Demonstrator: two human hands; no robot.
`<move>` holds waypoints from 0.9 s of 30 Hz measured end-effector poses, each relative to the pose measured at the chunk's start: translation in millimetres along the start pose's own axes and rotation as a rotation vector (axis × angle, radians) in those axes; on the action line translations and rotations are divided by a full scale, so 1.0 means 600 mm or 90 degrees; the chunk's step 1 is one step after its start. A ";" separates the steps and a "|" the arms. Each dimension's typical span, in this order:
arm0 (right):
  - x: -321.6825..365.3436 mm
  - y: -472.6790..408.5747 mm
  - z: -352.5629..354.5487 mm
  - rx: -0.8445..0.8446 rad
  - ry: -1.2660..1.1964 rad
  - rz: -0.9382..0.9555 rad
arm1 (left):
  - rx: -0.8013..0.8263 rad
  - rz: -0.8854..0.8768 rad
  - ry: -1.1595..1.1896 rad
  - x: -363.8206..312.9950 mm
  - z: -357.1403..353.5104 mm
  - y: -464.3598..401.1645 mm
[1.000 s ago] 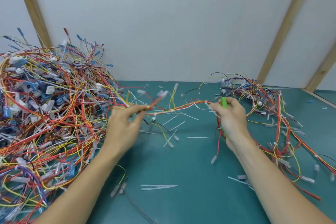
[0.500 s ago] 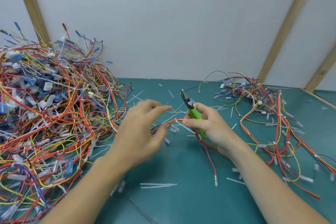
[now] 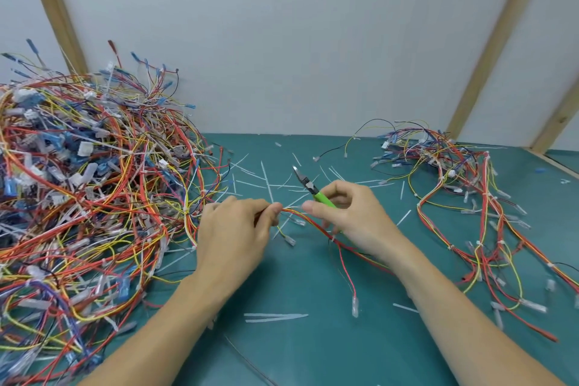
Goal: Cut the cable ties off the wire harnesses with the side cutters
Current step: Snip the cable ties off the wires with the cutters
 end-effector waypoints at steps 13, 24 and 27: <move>0.035 0.007 0.036 -0.009 0.268 0.114 | 0.023 0.058 0.099 0.023 0.003 -0.003; 0.042 0.010 0.031 0.012 0.348 0.107 | 0.086 -0.010 0.070 -0.001 -0.018 -0.003; 0.038 0.008 0.037 0.007 0.377 0.095 | 0.109 -0.031 0.061 -0.006 -0.024 -0.001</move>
Point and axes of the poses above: each hand's wrist, its own y-axis away from the middle knuckle, its own z-axis out of the back of the hand, x = y × z, the point moved 9 cm from there along -y, towards the middle knuckle, and after that the axes turned 9 degrees about x, right-handed, at the moved point
